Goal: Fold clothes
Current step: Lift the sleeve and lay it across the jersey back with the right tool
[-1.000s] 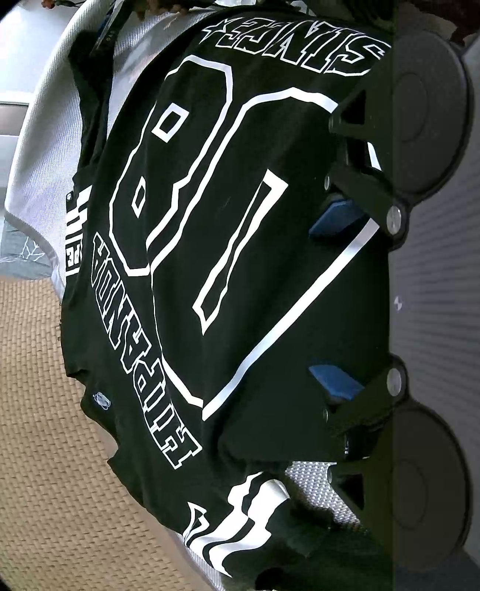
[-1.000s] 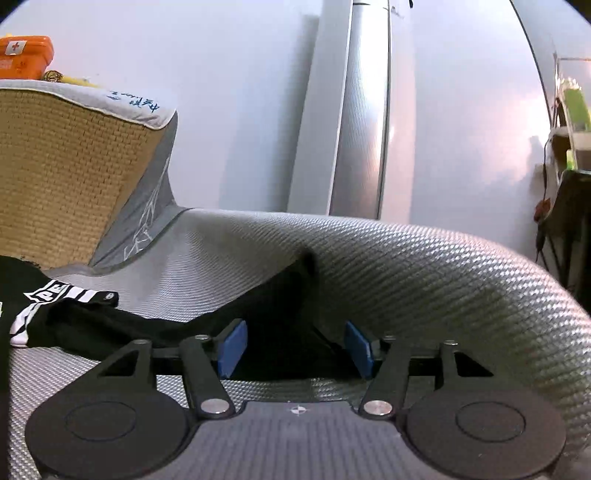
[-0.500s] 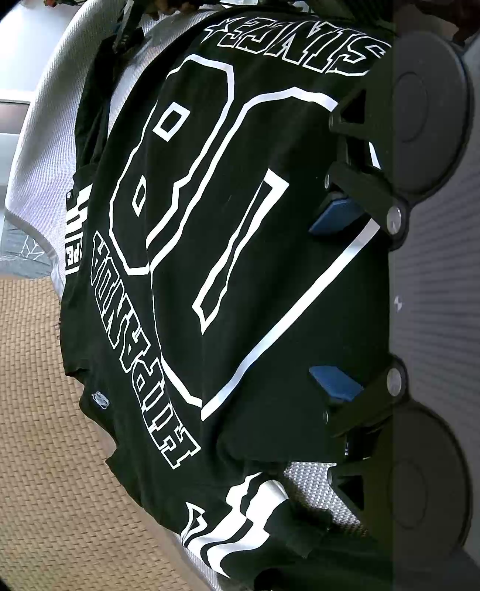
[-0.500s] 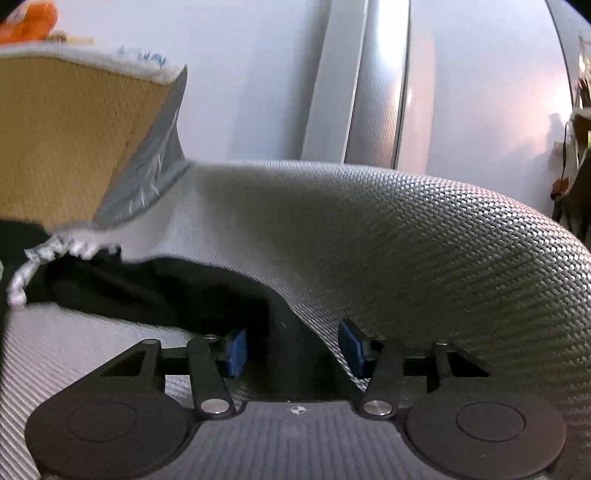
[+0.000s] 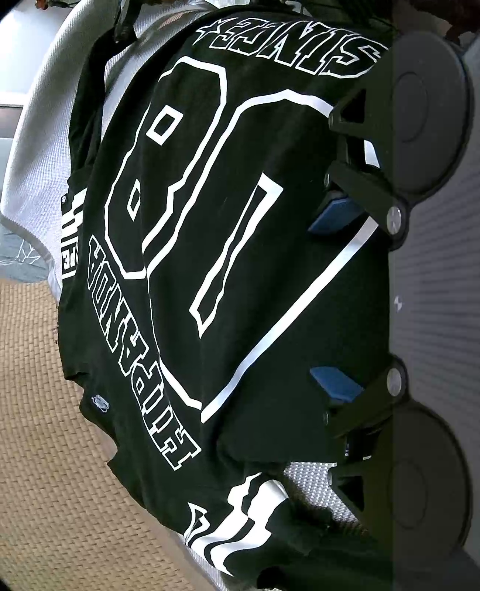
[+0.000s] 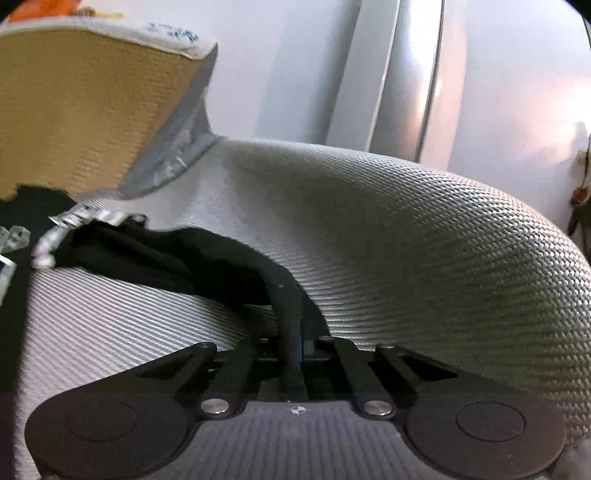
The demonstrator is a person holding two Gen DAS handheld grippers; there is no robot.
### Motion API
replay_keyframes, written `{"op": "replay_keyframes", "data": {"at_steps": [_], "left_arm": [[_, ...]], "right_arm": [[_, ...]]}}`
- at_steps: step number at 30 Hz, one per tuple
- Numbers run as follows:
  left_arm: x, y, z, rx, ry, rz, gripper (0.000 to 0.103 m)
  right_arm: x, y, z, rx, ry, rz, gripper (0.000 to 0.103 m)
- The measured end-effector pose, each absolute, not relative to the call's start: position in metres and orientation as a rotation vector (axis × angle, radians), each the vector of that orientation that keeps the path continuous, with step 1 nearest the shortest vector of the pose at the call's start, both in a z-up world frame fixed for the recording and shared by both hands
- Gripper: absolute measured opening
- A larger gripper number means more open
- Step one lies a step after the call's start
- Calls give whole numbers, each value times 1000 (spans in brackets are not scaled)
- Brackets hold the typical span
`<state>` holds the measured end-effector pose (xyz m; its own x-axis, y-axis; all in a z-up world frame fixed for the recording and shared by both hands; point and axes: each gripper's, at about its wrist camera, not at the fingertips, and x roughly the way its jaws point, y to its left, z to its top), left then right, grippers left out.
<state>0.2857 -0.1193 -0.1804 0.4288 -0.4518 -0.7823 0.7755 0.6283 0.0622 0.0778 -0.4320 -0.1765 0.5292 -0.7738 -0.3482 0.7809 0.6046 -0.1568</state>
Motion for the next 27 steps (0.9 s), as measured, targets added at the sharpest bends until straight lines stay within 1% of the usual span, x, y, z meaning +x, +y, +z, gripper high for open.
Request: {"op": "replay_keyframes", "data": {"at_steps": [4, 10, 14, 18, 24, 27], "left_arm": [[283, -120, -180, 468, 804, -806, 82], [279, -121, -178, 485, 801, -825, 82], [279, -121, -177, 490, 802, -833, 82], [277, -120, -177, 495, 801, -843, 82], [277, -114, -173, 493, 787, -833, 81], [281, -107, -170, 465, 783, -797, 81]], "right_arm": [[65, -437, -159, 359, 308, -713, 2], [78, -417, -113, 497, 199, -530, 2], [104, -388, -88, 511, 209, -420, 2], [133, -349, -76, 533, 222, -294, 2], [168, -264, -59, 426, 263, -92, 2], [179, -230, -64, 394, 309, -4, 2]]}}
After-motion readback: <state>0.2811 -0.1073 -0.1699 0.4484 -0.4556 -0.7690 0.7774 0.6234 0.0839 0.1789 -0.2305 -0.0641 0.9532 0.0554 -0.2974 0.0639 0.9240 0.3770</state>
